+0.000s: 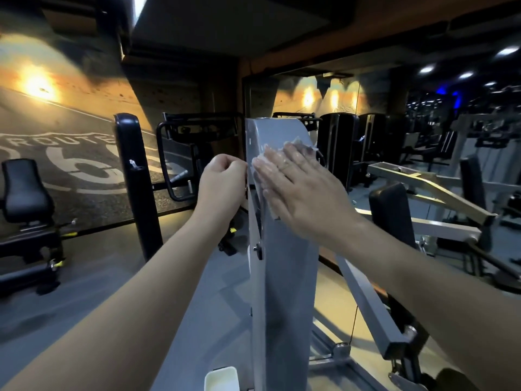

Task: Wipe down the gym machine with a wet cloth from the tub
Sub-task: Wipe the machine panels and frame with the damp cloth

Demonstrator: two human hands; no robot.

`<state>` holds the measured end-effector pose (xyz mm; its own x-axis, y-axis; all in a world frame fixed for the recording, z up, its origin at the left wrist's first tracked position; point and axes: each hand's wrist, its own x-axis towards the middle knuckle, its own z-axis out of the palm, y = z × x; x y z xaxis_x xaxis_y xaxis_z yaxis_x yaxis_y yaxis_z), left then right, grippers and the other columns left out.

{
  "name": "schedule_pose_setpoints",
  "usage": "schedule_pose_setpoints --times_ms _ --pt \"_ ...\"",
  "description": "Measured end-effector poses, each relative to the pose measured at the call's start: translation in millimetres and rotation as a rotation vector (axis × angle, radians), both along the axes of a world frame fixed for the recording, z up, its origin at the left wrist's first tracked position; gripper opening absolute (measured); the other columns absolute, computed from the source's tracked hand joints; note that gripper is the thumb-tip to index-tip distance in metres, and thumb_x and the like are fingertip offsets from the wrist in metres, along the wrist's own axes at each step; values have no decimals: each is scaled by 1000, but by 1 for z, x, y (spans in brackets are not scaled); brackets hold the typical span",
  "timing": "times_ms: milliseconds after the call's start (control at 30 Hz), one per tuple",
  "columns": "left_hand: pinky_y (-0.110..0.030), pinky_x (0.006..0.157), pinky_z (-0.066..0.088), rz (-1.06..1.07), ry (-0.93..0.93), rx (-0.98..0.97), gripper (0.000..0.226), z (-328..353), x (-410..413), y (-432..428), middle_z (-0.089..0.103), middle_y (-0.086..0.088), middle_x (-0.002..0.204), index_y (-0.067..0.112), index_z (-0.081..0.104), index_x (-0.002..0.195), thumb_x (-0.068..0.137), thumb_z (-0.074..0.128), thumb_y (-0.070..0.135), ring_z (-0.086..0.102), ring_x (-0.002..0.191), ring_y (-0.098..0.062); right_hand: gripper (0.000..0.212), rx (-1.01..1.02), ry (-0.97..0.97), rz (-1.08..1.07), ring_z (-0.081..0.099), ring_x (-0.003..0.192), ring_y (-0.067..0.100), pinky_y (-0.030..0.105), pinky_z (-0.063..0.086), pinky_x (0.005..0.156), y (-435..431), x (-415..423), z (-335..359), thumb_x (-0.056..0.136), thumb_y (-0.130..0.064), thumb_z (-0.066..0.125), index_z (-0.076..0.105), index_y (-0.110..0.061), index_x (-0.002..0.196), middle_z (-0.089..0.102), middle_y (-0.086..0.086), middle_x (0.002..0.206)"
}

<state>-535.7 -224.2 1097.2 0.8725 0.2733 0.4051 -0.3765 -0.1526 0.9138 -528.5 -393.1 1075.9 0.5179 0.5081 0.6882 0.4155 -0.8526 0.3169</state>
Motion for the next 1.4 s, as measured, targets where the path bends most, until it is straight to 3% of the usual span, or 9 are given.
schedule_pose_setpoints --times_ms 233,367,467,567,800,1100,1200,1333,1400 --pt "-31 69 47 125 -69 9 17 35 29 -26 61 -2 105 21 56 110 103 42 28 59 88 -14 50 184 323 83 15 156 16 31 9 124 -15 44 82 111 -45 25 33 -33 159 24 -4 169" --pt "-50 101 47 173 -83 45 22 46 52 -48 54 -7 125 23 51 111 105 40 41 55 116 -26 52 97 71 100 16 157 25 39 11 128 -34 17 18 111 -38 30 34 -20 160 30 5 167" --pt "-55 108 40 222 -61 38 25 40 70 -53 51 -8 132 24 44 116 106 35 45 49 124 -31 56 23 -92 146 18 156 35 50 22 126 -46 7 -31 107 -31 42 34 -9 159 29 15 165" --pt "-56 107 41 226 -36 52 25 36 78 -51 54 -7 129 28 45 109 99 34 49 51 123 -31 58 19 -90 153 16 157 31 46 18 128 -48 21 -28 110 -40 35 32 -11 160 28 14 166" --pt "-46 100 47 228 -18 81 19 38 77 -48 57 -5 123 28 49 118 106 37 37 57 112 -23 57 154 196 229 14 157 23 37 5 129 -40 69 58 109 -42 24 33 -20 160 28 6 167" --pt "-38 89 52 213 25 49 20 39 72 -52 53 7 104 28 47 123 108 35 35 57 98 -13 58 -36 -265 313 24 153 41 54 27 123 -64 36 -60 109 -35 41 32 -4 157 28 19 164" --pt "-21 75 52 242 42 128 28 39 67 -56 48 16 100 24 49 132 109 34 32 53 94 -4 57 -95 -261 368 28 152 38 53 30 122 -67 42 -54 109 -36 42 35 -5 157 32 18 163" --pt "-47 100 52 234 40 116 27 43 59 -58 61 0 118 25 53 128 106 40 33 62 110 -22 60 -35 -71 328 26 154 33 49 20 126 -56 54 4 108 -40 29 38 -7 157 36 17 162" --pt "-54 100 51 192 55 84 16 44 57 -58 63 -7 118 32 52 115 103 43 36 63 110 -27 62 21 37 324 27 153 30 43 14 128 -52 64 35 106 -43 22 40 -11 156 38 14 162"
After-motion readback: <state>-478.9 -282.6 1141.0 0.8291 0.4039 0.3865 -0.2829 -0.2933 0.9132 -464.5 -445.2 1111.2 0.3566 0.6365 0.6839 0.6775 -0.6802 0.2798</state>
